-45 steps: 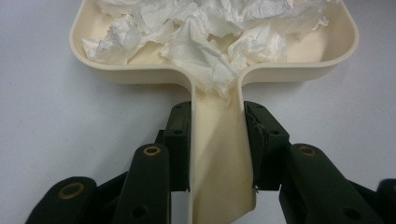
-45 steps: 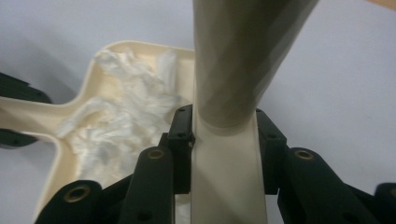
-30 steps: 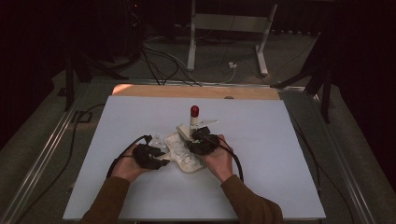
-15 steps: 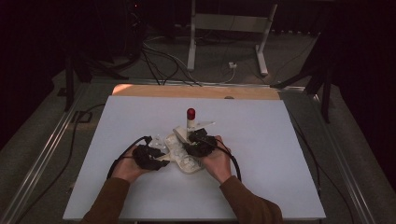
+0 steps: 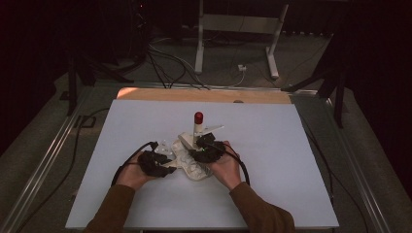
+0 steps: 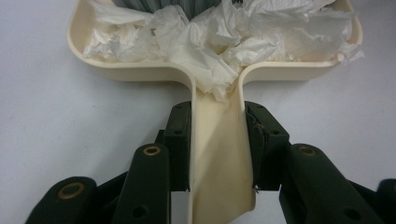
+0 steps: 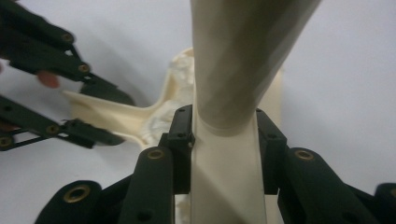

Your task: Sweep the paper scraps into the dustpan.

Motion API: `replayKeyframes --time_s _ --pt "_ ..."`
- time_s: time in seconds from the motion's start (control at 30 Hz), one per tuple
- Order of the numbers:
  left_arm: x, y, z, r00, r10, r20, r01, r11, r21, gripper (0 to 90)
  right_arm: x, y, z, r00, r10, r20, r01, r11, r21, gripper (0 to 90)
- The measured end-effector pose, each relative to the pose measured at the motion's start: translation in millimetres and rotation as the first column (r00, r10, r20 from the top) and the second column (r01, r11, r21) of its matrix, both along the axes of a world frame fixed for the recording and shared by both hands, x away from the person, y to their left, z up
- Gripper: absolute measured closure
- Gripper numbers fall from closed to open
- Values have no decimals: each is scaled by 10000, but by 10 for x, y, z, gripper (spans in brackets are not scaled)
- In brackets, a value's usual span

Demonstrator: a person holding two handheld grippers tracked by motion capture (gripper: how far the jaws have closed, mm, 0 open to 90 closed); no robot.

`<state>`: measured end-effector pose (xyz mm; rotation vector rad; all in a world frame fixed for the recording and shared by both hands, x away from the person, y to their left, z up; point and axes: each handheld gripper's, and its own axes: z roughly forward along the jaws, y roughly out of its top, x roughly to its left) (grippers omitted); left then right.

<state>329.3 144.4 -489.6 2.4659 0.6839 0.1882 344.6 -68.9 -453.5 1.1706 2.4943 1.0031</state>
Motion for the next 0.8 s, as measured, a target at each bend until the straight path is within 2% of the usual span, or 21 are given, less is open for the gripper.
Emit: replayKeyframes --time_s 0.3,0.8 --pt "-4 9 -33 10000 5 38 -5 10000 -71 662 15 -63 9 9990 -213 402 227 9991 -345 672" --pt "-28 35 -53 9998 61 193 -57 9998 -183 664 76 -202 93 9968 -601 520 602 9982 -2 672"
